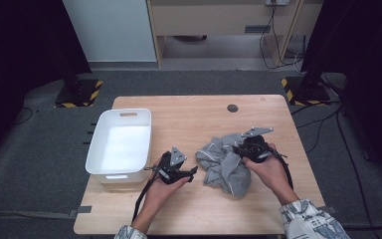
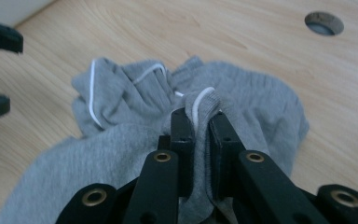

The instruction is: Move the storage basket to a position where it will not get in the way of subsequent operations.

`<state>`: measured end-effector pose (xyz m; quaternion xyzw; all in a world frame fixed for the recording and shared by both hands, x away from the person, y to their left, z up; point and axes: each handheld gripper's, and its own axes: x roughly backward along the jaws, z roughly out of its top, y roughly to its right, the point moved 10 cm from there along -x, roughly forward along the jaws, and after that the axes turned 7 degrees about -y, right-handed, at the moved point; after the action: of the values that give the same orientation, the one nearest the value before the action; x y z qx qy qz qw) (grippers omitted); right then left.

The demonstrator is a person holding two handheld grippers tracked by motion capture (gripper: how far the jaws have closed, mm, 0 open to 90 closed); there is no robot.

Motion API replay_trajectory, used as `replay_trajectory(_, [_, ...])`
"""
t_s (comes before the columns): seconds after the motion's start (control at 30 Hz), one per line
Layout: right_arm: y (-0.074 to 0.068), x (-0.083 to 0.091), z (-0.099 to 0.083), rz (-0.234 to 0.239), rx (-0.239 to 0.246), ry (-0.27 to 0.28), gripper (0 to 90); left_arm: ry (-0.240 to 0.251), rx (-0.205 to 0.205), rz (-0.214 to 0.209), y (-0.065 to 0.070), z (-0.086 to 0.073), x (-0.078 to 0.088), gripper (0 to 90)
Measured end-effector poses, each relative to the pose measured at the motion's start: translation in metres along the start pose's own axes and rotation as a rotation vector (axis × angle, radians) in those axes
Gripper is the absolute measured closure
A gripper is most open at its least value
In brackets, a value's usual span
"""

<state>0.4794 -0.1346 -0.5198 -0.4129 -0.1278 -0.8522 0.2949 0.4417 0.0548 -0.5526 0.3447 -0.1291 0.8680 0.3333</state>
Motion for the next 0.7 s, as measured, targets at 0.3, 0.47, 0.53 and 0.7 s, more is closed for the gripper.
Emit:
replay_trajectory(0.3, [0.016, -0.015, -0.037, -0.005, -0.027, -0.062, 82.8, 0.011, -0.004, -0.003, 0.006, 0.021, -0.014, 30.2])
replay_trajectory(0.47, [0.02, -0.024, -0.048, 0.001, -0.029, -0.084, 82.9, 0.017, -0.025, 0.0, 0.009, 0.037, -0.021, 30.6])
replay_trajectory(0.53, [0.022, -0.025, -0.051, 0.007, -0.032, -0.084, 82.9, 0.018, -0.033, 0.001, 0.01, 0.044, -0.026, 31.0])
replay_trajectory(0.7, [0.024, -0.029, -0.055, 0.03, -0.042, -0.082, 82.9, -0.003, -0.051, 0.012, 0.012, 0.057, -0.043, 31.7])
